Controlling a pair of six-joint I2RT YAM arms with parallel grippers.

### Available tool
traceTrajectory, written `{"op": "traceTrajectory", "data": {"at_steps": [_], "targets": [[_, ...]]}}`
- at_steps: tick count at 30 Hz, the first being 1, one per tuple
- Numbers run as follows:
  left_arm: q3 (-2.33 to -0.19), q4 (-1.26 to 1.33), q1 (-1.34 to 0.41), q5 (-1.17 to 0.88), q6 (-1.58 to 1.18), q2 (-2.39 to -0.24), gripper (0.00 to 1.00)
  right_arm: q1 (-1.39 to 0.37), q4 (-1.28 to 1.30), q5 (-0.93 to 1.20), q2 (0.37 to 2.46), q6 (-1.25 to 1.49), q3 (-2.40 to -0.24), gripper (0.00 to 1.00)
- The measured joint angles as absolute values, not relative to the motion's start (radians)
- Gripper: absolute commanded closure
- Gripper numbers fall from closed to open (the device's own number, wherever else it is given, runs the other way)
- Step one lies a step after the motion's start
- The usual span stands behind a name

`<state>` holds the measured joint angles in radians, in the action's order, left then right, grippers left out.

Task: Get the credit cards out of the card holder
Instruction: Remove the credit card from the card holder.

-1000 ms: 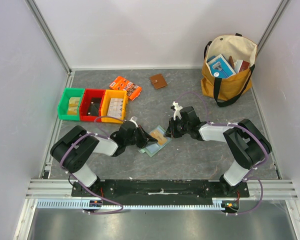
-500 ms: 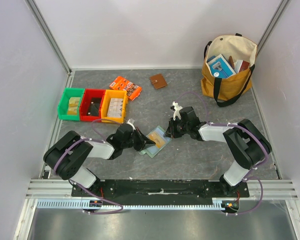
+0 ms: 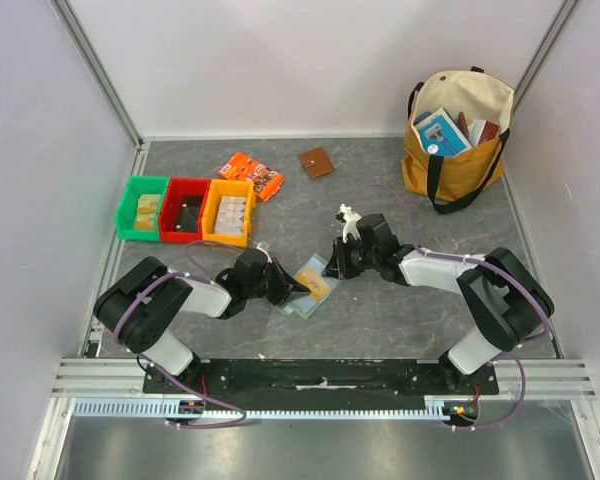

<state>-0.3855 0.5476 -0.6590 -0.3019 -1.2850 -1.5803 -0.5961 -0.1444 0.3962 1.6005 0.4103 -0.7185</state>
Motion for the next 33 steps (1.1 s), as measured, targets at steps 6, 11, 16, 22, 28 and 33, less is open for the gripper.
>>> {"op": "traceTrajectory", "data": {"at_steps": [6,11,16,22,28,33], "targets": [[-0.387,0.548,-0.659,-0.31,-1.285,-1.58,0.98,-0.61,-0.175,0.437,1.604,0.424,-0.719,0.81],[-0.387,0.548,-0.659,-0.316,-1.285,-1.58,0.98,-0.609,-0.192,0.429,1.658,0.439,-0.717,0.81],[-0.382,0.546,-0.659,-0.316,-1.285,-1.575,0.98,-0.603,-0.221,0.421,1.678,0.457,-0.709,0.82],[-0.348,0.547,-0.659,-0.315,-1.285,-1.541,0.98,-0.598,-0.229,0.421,1.687,0.472,-0.708,0.82],[-0.326,0.546,-0.659,-0.315,-1.286,-1.525,0.77,-0.597,-0.233,0.422,1.69,0.476,-0.707,0.82],[-0.326,0.551,-0.659,-0.308,-1.293,-1.525,0.68,-0.596,-0.237,0.429,1.693,0.476,-0.707,0.82]]}}
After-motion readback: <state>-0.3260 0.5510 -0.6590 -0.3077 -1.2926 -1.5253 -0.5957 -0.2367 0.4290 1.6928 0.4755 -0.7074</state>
